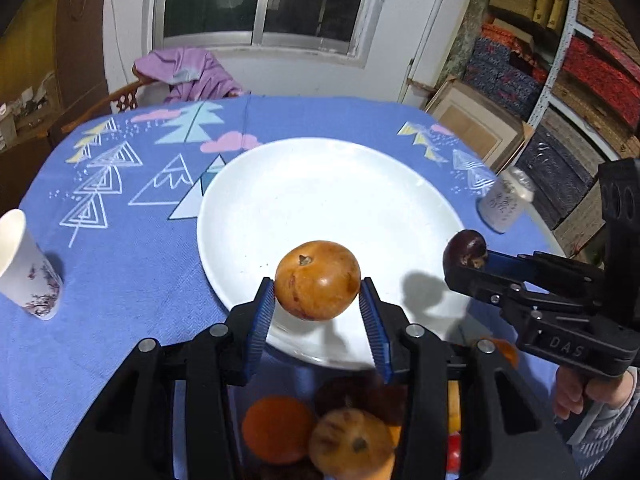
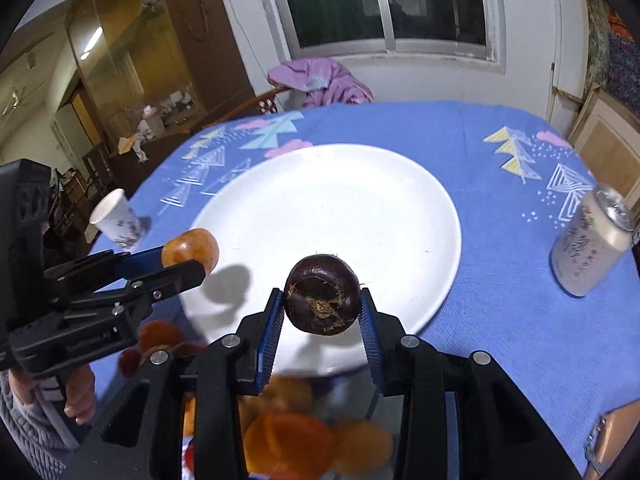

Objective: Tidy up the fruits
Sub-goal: 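Place the mangosteen on the white plate with the right tool while the left tool places the pear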

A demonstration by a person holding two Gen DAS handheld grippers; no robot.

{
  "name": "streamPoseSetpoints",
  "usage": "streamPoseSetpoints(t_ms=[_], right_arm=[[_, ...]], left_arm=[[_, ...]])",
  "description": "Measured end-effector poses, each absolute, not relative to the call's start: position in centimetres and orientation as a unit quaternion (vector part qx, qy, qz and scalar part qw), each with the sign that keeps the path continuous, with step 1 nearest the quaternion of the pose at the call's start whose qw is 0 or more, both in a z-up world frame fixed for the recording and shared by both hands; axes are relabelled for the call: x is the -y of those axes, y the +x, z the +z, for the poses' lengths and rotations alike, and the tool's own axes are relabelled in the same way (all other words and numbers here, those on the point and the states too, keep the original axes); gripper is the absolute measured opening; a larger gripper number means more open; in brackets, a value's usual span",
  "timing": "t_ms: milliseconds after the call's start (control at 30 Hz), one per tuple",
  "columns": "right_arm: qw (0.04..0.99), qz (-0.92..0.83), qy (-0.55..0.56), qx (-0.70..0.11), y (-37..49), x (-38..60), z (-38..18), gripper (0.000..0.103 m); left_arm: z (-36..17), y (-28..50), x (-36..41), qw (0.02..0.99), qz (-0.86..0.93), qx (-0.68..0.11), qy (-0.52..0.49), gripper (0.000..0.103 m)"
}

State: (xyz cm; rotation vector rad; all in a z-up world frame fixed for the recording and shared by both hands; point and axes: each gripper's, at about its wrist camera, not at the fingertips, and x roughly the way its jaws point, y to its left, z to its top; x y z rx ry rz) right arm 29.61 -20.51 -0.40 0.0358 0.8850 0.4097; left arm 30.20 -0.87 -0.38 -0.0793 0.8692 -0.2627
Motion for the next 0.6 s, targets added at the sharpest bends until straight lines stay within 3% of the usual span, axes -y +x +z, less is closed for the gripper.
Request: streamPoseSetpoints(t_ms=[67, 133, 167, 533, 600], right_arm=[[0.882, 0.194, 0.018, -0.429, 30.4, 20.3, -1.2, 0.039], [0.883, 0.195, 0.024, -0.427, 30.6, 20.4, -1.5, 0.042], [0.882, 0.196, 0.028, -0.427, 30.5, 20.4, -1.5, 0.049], [0.895, 0.197, 0.057, -0.397, 27.1, 22.8, 0.7, 0.055], [0.9, 0.196, 0.082, -0.381, 25.1, 23.9, 1.6, 0.067]], left_arm=[[-1.1, 30.6, 0.8, 0.898, -0.127, -0.419, -0.038, 0.049], [-1.2, 30.5, 0.8, 0.901, -0.131, -0.412, -0.045, 0.066], [-1.1, 30.4, 0.8, 0.902, -0.132, -0.409, -0.044, 0.072], [1.4, 27.2, -1.4, 0.916, -0.114, -0.381, -0.053, 0.074], [1.9, 25.1, -3.1, 0.922, -0.099, -0.369, -0.061, 0.084]])
